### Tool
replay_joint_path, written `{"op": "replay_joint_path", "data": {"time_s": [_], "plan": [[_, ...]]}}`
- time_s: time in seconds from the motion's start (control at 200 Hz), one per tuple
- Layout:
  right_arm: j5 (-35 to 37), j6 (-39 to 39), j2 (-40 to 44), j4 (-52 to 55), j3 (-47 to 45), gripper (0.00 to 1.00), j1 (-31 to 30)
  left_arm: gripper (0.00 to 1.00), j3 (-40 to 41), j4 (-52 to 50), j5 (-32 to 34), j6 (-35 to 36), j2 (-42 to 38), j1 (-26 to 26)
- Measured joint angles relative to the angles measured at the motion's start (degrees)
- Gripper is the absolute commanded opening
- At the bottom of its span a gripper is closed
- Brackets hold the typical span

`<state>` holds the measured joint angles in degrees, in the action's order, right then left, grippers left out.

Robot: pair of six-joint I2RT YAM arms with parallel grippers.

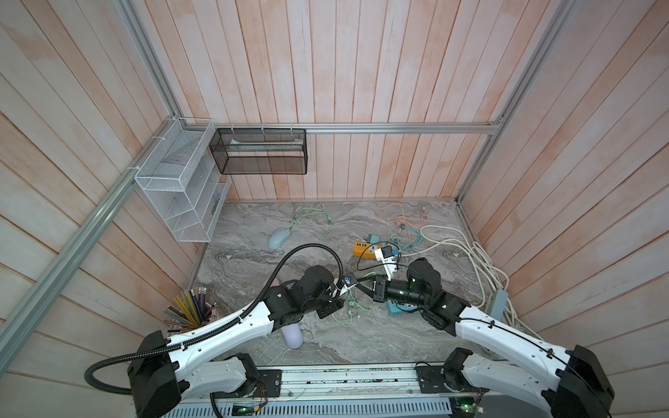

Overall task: Unplug the wireless mouse
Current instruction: Remove the power cord from the mouse, then place the mouse at the center of the board.

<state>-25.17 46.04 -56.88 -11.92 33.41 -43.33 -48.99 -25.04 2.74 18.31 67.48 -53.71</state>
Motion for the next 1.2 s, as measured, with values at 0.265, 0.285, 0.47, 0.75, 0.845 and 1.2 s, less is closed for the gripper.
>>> {"op": "replay_joint_path", "data": {"time_s": [0.265,0.285,0.47,0.75,0.845,1.2], "plan": [[1.1,-0.9,3.3,3.9,0.2,0.00,1.1,0.53,-0.4,2.6,-1.3,0.8,1.1,-0.3],[1.1,-0.9,3.4,4.2,0.3,0.00,1.2,0.53,-0.5,2.7,-1.3,0.8,1.2,-0.3],[3.3,-2.3,3.9,6.4,1.4,0.00,3.3,0.53,-0.4,-0.2,-1.3,0.8,2.5,0.1],[10.0,-4.4,5.3,6.0,5.8,0.00,7.1,0.53,0.4,-9.6,-0.7,0.8,4.9,0.9],[10.4,-4.5,5.3,6.4,5.7,0.00,7.2,0.54,0.4,-10.0,-0.1,0.8,5.1,1.3],[7.4,-2.7,5.3,2.5,0.1,0.00,7.3,0.59,-7.7,-10.7,5.9,-6.2,17.9,17.7]]}}
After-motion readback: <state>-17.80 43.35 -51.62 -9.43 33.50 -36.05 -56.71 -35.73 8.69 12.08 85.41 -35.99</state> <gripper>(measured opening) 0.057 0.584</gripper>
